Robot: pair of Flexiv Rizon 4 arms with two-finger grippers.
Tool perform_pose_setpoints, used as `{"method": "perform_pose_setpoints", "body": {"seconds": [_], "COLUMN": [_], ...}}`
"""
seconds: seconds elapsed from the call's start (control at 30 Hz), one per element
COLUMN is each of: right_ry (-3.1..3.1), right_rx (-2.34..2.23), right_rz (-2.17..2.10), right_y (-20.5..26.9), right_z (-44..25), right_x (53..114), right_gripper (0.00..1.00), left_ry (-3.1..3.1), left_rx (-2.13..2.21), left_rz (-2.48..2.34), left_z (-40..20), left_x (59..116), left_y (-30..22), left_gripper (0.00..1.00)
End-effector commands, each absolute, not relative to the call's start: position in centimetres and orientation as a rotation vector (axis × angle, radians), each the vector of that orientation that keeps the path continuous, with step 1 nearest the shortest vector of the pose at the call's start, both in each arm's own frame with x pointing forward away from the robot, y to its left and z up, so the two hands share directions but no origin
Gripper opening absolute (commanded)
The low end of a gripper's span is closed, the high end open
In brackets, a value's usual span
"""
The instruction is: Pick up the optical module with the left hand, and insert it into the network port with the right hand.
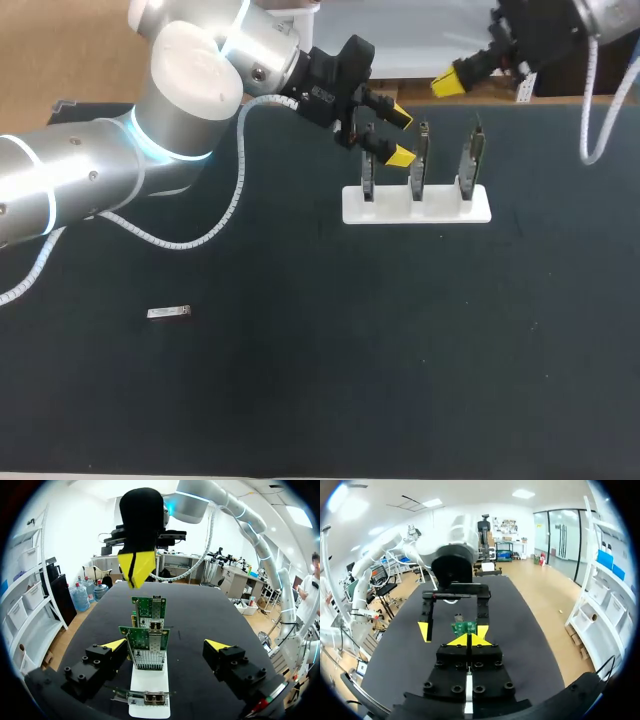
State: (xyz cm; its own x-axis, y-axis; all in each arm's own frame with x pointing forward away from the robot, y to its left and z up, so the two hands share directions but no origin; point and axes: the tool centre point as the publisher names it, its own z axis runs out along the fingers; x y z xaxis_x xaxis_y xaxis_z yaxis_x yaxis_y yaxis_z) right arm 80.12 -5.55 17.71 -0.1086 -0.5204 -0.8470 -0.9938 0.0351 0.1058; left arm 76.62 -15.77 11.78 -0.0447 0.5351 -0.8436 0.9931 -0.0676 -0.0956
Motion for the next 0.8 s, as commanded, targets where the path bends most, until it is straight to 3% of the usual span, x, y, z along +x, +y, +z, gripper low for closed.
{"method": "perform_pose_setpoints", "body": {"seconds": [0.03, 0.37, 0.8], "right_ry": [1.652, 1.665, 1.665], "right_rx": [-1.553, -1.6, -1.636], "right_rz": [1.01, 1.022, 1.031], "right_y": [-8.7, -13.4, -14.3], "right_z": [18.5, 17.4, 16.1], "right_x": [79.1, 77.7, 76.7], "right_gripper": [0.0, 0.0, 0.0], "left_ry": [1.632, 1.632, 1.632], "left_rx": [1.659, 1.659, 1.659], "left_rz": [-1.016, -1.016, -1.016], "left_z": [11.8, 11.8, 11.8], "left_x": [76.9, 76.9, 76.9], "left_y": [-15.8, -15.8, -15.8], "left_gripper": [1.0, 1.0, 1.0]}}
